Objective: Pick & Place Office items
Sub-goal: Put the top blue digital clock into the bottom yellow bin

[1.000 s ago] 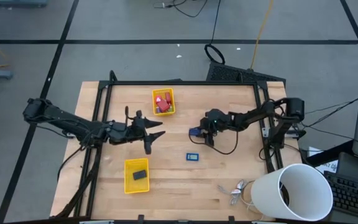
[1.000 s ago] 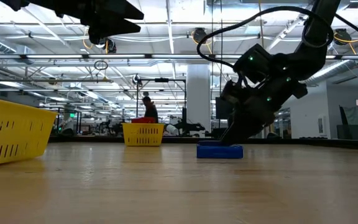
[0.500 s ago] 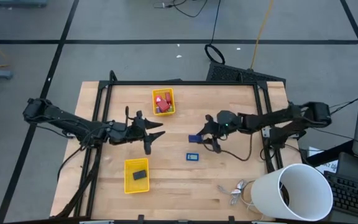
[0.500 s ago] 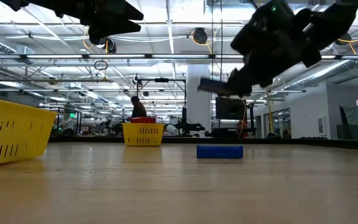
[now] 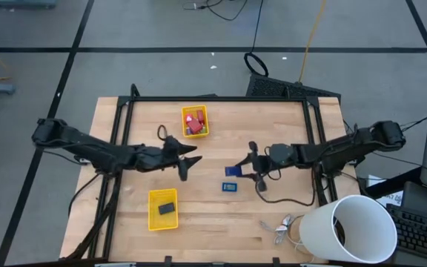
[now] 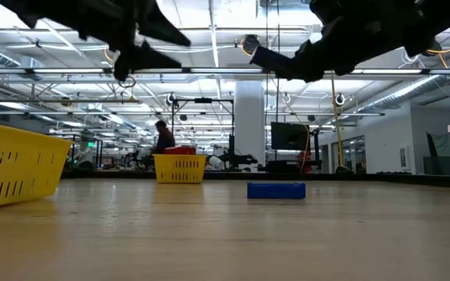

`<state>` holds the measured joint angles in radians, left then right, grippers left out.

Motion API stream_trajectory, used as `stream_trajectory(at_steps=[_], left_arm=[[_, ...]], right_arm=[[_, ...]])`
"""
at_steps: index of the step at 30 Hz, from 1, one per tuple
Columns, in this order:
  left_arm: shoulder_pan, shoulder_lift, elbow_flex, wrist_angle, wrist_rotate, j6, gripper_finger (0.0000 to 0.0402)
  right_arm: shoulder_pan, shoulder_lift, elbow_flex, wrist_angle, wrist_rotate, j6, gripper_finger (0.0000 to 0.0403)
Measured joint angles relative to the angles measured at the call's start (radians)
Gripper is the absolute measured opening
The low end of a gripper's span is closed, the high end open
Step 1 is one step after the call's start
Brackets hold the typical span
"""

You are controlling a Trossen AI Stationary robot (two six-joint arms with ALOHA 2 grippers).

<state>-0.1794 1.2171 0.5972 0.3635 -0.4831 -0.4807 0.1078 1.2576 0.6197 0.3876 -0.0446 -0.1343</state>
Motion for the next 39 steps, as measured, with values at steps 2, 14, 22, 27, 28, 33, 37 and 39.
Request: stream_trajectory(at_steps=[2, 14, 22, 27, 28, 33, 37, 39], left_arm=[[0.021, 0.048, -0.001, 0.025, -0.015, -0.083, 0.0264], [0.138, 0.28, 0.0, 0.421, 0.177, -0.248, 0.0339], [0.136, 0.347, 0.036, 0.503, 0.23, -0.264, 0.0342], [0.117, 0.413, 0.12, 0.503, 0.289, -0.234, 0.0342], [0.115, 0.429, 0.136, 0.503, 0.303, -0.228, 0.0342], [0.112, 0.497, 0.203, 0.501, 0.322, -0.229, 0.0342], [0.114, 0.527, 0.225, 0.498, 0.322, -0.229, 0.0341], [0.114, 0.532, 0.232, 0.503, 0.323, -0.229, 0.0336]], right_arm=[[0.018, 0.004, 0.0, -0.003, 0.079, -0.042, 0.0157], [0.071, 0.005, 0.0, -0.007, 0.39, -0.2, 0.0159], [0.071, 0.005, 0.001, 0.014, 0.391, -0.214, 0.0157], [0.071, 0.005, 0.002, 0.015, 0.397, -0.215, 0.0161], [0.072, 0.005, 0.002, 0.016, 0.41, -0.215, 0.0162], [0.076, 0.005, 0.002, 0.021, 0.412, -0.22, 0.0157], [0.085, 0.005, 0.002, 0.028, 0.412, -0.228, 0.016], [0.085, 0.005, 0.002, 0.027, 0.415, -0.233, 0.0161]])
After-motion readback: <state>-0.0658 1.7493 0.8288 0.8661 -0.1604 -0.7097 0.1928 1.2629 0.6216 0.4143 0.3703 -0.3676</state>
